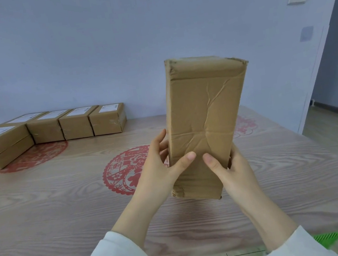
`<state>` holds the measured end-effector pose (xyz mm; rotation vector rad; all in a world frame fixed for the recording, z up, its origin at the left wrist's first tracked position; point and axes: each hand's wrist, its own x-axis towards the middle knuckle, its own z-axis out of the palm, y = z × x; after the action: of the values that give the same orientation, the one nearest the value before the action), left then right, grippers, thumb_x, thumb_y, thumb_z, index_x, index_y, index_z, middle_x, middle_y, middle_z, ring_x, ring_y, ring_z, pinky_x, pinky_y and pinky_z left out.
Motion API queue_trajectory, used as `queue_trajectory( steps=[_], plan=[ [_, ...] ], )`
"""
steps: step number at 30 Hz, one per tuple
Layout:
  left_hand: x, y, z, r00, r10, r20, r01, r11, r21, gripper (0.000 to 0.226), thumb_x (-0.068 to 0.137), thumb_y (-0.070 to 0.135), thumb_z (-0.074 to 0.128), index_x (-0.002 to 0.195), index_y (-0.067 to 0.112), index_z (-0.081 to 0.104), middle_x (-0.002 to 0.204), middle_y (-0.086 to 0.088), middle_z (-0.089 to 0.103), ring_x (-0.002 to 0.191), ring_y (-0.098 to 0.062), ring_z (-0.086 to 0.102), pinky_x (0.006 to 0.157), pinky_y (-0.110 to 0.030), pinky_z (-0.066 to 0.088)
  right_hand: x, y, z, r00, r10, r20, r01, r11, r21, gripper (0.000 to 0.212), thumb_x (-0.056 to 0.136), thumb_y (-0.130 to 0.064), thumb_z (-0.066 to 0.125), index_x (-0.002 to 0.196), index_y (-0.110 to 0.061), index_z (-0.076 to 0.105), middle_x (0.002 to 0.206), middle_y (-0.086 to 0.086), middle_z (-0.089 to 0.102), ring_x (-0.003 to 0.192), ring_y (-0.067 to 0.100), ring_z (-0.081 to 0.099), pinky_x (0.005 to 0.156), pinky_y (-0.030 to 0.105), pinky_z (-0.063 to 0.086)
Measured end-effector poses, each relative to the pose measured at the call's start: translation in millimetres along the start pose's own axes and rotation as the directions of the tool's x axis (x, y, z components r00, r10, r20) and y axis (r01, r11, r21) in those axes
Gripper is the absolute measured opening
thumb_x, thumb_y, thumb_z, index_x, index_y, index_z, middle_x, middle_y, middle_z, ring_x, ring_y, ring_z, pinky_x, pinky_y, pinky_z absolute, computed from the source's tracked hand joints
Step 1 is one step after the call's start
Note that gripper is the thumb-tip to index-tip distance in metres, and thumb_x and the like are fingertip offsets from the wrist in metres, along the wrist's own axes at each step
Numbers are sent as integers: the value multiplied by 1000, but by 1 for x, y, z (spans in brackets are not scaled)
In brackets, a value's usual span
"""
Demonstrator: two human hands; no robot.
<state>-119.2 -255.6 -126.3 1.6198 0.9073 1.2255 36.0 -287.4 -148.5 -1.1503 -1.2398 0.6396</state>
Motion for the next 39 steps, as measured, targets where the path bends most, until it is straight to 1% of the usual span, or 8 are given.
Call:
queue_trajectory(
  steps=[3, 7, 13, 19, 25, 29, 34, 39],
  plan=[
    [0, 0, 1, 1000, 2, 7, -2, 999, -38, 70, 70, 33, 70, 134, 21, 44, 125, 10, 58, 113, -1, 56, 82, -13, 51, 2, 2, -2, 1000, 18, 3, -18, 999, -35, 73, 65, -60, 72, 124, -23, 53, 123, 2, 58, 111, 9, 58, 90, 27, 51],
    [-2, -5, 0, 1000, 5, 24, -4, 998, -67, 64, 69, 30, 70, 127, 20, 47, 122, 8, 60, 108, 0, 60, 80, -13, 50, 5, -3, -4, 1000, -8, 2, 8, 1000, 26, 73, 69, -47, 75, 131, -18, 50, 121, 2, 60, 106, 3, 59, 72, 7, 48],
    [0, 2, 0, 1000, 14, -20, -16, 997, -77, 84, 66, 42, 67, 139, 16, 36, 123, 7, 60, 105, 7, 60, 80, -12, 51, 7, -6, 2, 999, -37, 32, 36, 999, 37, 37, 77, -28, 69, 111, -27, 55, 109, -1, 65, 93, -4, 62, 70, 7, 47],
    [-1, 2, 3, 999, 48, -21, -50, 994, -99, 62, 78, 24, 64, 134, 16, 37, 110, 9, 65, 94, 7, 63, 74, -10, 49, 6, -6, 5, 999, -46, 27, 44, 998, 43, 64, 75, -43, 74, 128, -16, 51, 118, 2, 63, 99, -3, 62, 74, 9, 48],
    [0, 4, 4, 997, 54, -60, -58, 996, -69, 77, 67, 37, 68, 132, 9, 39, 123, -1, 61, 110, -3, 59, 89, -20, 52, 6, -4, 7, 997, -74, 6, 74, 997, 2, 24, 77, -32, 64, 99, -34, 54, 96, -17, 65, 85, -10, 62, 70, 7, 46],
    [2, 12, 6, 989, 90, -114, -92, 996, -13, 77, 64, 39, 66, 131, 8, 45, 123, 2, 60, 105, 7, 56, 81, -7, 47, 4, -5, 9, 995, -97, -24, 97, 995, -13, 35, 70, -44, 62, 103, -36, 55, 107, -7, 66, 100, 1, 61, 79, 13, 48],
    [2, 14, 5, 987, 126, -97, -121, 991, 52, 80, 65, 42, 63, 134, 9, 42, 126, 1, 59, 105, 3, 56, 75, -2, 43, 9, -14, 7, 990, -122, -67, 121, 992, -17, 50, 77, -52, 65, 119, -31, 48, 105, -18, 63, 95, -7, 60, 72, 5, 44],
    [3, 19, 5, 989, 124, -80, -126, 992, -20, 81, 70, 41, 63, 141, 22, 30, 117, 13, 62, 103, 9, 60, 90, -20, 52, 12, -10, 6, 985, -152, -77, 140, 980, -138, 54, 75, -51, 60, 118, -20, 57, 112, -2, 63, 105, 11, 60, 85, 22, 49]
  ],
)
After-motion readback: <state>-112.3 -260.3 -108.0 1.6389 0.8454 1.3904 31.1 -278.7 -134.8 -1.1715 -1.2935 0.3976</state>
